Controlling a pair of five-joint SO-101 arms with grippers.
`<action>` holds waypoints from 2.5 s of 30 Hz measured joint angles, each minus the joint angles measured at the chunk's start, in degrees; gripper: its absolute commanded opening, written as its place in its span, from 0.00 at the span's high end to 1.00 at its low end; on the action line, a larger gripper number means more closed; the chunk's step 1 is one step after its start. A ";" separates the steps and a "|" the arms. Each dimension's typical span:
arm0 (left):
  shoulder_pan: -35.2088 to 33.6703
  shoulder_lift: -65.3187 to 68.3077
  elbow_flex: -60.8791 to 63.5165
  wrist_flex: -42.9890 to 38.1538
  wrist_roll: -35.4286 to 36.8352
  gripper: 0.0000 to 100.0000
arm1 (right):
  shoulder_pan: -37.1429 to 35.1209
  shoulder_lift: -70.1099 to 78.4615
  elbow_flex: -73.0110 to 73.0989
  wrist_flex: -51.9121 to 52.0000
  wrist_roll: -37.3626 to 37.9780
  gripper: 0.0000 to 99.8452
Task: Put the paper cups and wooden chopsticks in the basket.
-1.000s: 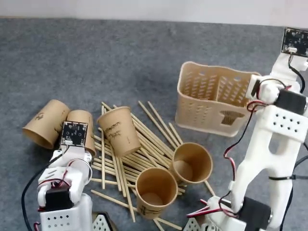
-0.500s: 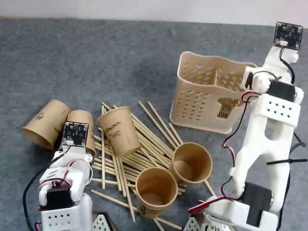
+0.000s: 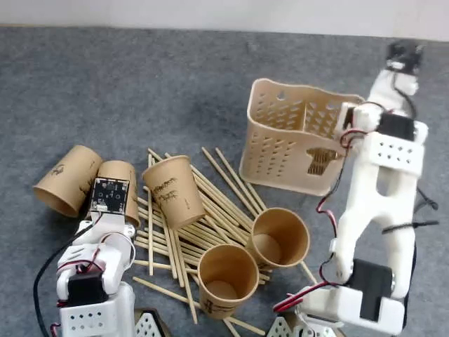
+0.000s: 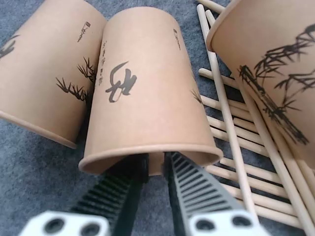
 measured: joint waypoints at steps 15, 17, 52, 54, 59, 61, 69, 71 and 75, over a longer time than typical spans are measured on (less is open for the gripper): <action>0.00 0.00 0.00 -0.53 0.00 0.93 | -4.04 -12.48 0.18 6.77 0.00 0.84; 0.00 0.00 0.00 -0.53 0.00 0.93 | -4.04 -12.48 0.18 6.77 0.00 0.84; 0.00 0.00 0.35 -0.53 0.00 0.93 | -1.41 -1.67 0.18 -1.85 0.00 0.92; 0.00 0.00 0.35 -0.53 0.00 0.93 | -1.05 -1.67 -0.70 1.41 0.00 0.87; 0.00 0.00 0.35 -0.53 0.00 0.93 | -3.69 -4.75 -5.80 9.76 0.00 0.86; 0.00 0.00 0.35 -0.53 0.00 0.93 | -5.01 -7.30 -7.21 12.92 0.00 0.86; 0.00 0.00 0.35 -0.53 0.00 0.93 | -10.99 -17.23 -8.70 22.59 0.00 0.86; 0.00 0.00 0.35 -0.53 0.00 0.93 | -11.43 -18.55 -8.70 24.18 0.00 0.86; 0.00 0.00 0.35 -0.53 0.00 0.93 | -11.69 -19.08 -8.79 24.44 1.41 0.86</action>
